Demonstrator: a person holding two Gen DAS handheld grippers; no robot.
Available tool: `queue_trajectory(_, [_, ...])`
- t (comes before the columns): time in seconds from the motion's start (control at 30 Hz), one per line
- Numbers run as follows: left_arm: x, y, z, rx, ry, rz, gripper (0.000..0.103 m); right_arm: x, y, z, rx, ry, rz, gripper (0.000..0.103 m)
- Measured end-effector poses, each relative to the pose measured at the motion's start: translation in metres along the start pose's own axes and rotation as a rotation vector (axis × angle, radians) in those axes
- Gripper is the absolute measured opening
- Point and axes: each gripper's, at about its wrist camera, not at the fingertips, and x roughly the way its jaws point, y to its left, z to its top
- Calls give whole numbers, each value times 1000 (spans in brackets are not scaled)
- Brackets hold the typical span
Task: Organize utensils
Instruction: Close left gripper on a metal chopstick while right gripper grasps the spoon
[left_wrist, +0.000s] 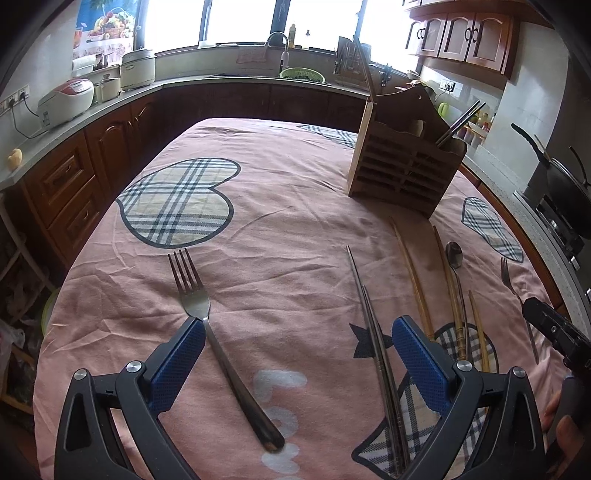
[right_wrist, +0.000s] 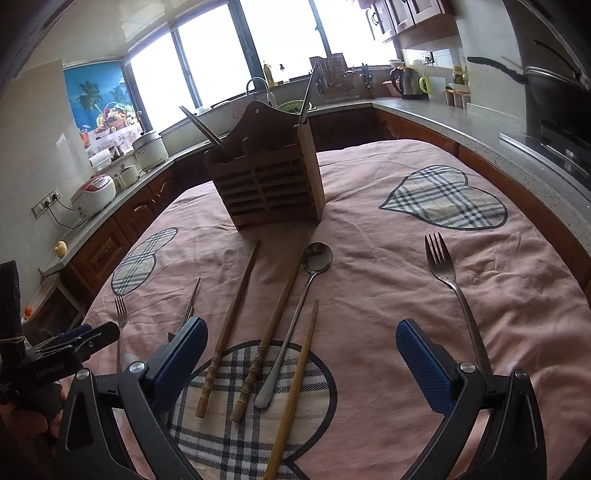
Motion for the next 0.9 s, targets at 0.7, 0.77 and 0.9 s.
queue_trajectory(0.7, [96,-10,62,-5,142,-55,67,93,-14,49,21,157,-8,64])
queue_trajectory(0.77, [105,-13,66,7,155,-60,58,104,-15,49,14,177,-23,60])
queue_trajectory(0.9, [124,-16,69,16,198,-83,45,120,-19,48,21,205,-32,55])
